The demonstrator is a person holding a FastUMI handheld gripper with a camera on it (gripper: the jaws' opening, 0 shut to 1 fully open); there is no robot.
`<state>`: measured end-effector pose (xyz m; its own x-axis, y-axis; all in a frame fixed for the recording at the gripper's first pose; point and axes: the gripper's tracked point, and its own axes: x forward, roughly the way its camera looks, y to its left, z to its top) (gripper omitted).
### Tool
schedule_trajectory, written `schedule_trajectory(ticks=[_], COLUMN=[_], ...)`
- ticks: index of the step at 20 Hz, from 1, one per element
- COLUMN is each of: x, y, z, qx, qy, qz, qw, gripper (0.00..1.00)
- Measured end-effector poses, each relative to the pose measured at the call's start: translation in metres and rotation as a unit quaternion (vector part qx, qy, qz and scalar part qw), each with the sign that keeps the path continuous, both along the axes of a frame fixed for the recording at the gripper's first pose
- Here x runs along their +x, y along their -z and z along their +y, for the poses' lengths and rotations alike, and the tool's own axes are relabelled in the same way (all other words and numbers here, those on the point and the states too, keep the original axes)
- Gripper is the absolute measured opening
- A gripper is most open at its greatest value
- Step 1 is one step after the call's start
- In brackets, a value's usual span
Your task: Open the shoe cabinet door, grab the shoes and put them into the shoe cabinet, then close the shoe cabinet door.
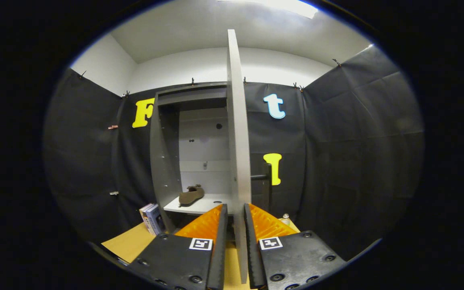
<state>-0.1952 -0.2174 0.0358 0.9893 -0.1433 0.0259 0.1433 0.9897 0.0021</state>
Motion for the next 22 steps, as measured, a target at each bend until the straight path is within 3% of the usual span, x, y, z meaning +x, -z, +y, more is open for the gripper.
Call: schedule_trajectory(ticks=[7, 12, 18, 22], x=[0.031, 0.07, 0.105, 0.102], y=[0.043, 0.119, 0.235, 0.33], z=[0.086, 0.147, 0.191, 0.195], qx=[0.007, 0.009, 0.013, 0.03], qy=[-0.02, -0.039, -0.048, -0.033], qz=[0.044, 0.125, 0.234, 0.332], qw=[0.999, 0.991, 0.971, 0.942], gripper=[0.25, 0.25, 0.25, 0.26])
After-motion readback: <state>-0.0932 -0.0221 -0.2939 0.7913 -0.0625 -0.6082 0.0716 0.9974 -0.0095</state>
